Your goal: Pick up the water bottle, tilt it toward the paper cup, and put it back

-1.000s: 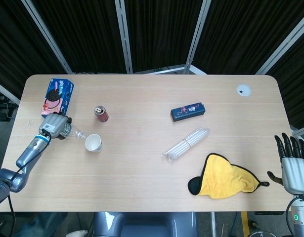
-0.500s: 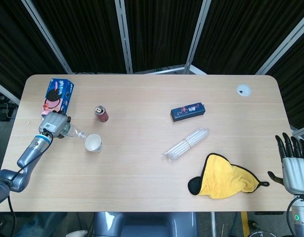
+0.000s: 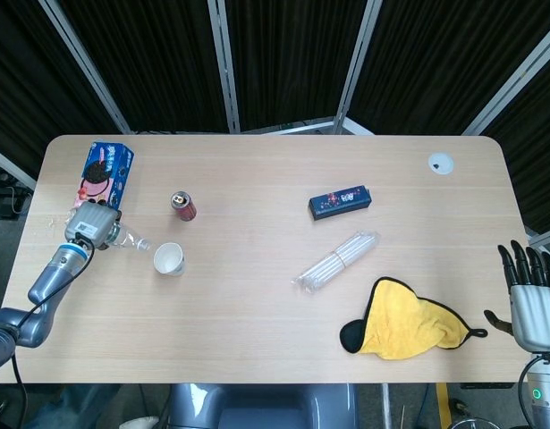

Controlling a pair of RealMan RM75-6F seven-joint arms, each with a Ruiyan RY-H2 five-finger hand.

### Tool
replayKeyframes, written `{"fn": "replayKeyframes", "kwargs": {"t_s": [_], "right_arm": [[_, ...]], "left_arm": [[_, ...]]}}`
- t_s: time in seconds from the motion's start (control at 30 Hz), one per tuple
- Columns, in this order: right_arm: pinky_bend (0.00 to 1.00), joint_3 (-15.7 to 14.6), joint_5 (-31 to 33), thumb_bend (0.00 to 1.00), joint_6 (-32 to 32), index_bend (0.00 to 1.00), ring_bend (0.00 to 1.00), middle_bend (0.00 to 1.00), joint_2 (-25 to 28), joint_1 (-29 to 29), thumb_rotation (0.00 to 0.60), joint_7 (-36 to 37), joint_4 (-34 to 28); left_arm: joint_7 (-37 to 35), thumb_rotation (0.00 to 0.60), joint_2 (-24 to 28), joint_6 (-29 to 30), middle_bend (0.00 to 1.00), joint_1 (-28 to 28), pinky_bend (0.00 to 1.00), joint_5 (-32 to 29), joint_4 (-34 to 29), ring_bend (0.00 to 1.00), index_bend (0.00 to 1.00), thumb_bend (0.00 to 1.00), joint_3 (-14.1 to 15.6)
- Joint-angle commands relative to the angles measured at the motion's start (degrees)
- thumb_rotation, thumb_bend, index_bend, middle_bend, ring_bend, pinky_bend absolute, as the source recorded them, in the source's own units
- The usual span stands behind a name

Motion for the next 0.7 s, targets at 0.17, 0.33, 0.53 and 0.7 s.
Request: {"fn": "replayKeyframes", "kwargs": {"t_s": [0.17,0.33,0.53,0.7], "right_arm": [[0.00,0.0,0.0,0.00,0.1,0.00,0.00,0.00,0.0,0.0,0.600,0.0,0.0],[0.00,0.0,0.1,0.00,-0.1,0.00,0.00,0.00,0.1,0.0,0.600,0.1,0.0],[0.00,0.0,0.2,0.00,-0.2,0.00,0.00,0.00,0.2,0.1,0.600,0.2,0.0],[0.00,-0.1,0.2,0.00,-0.2,0.00,0.00,0.00,0.2,0.1,0.600,0.2,-0.1]], "left_arm": [[3.7,0.600,-0.5,0.6,0.48,-0.2,0.32,-1.3,-1.0,0.28,0.56,0.33,-0.4],[6.8,0.600,-0.4,0.9,0.48,-0.4,0.32,-2.5,-2.0,0.28,0.56,0.33,-0.7],[9.6,0.600,-0.6,1.6,0.48,-0.4,0.32,-3.1,-2.7,0.28,0.56,0.33,-0.6],[11.8,0.600,-0.4,2.6,0.48,-0.5,0.32,-3.2,-3.4,0.28,0.56,0.33,-0.5]]}}
